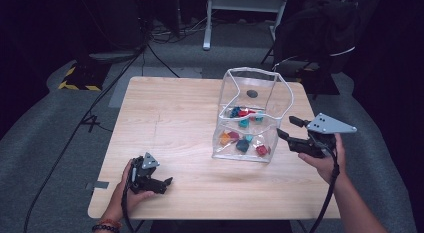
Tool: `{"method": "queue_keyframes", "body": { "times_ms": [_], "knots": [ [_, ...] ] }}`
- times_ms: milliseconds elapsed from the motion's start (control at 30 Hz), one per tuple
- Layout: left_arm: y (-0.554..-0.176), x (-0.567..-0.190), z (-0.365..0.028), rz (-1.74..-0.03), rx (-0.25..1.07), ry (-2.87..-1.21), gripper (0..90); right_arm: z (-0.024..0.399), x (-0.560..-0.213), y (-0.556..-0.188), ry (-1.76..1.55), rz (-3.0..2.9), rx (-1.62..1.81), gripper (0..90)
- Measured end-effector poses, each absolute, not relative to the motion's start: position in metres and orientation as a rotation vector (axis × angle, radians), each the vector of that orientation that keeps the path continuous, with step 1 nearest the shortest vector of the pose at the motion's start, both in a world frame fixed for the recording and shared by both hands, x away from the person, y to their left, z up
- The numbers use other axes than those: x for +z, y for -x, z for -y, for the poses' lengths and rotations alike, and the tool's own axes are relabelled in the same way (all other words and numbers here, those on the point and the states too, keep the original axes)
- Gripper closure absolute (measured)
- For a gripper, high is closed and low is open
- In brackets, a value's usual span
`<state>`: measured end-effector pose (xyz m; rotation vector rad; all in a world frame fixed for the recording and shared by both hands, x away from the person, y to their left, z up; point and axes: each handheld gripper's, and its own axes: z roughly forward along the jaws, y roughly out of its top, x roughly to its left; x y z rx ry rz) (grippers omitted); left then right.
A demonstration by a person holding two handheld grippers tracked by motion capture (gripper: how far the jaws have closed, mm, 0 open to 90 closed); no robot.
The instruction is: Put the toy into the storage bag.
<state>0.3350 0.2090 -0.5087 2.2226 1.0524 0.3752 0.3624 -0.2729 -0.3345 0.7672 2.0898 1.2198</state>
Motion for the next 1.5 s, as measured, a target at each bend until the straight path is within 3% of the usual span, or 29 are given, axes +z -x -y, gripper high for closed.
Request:
{"method": "queue_keyframes", "body": {
  "times_ms": [1500],
  "knots": [
    [-0.335, -0.509, -0.209, -1.053, 0.374, -2.222, 0.5, 0.299, -0.434, -0.347, -0.886, -2.286, 1.057, 37.0]
  ]
}}
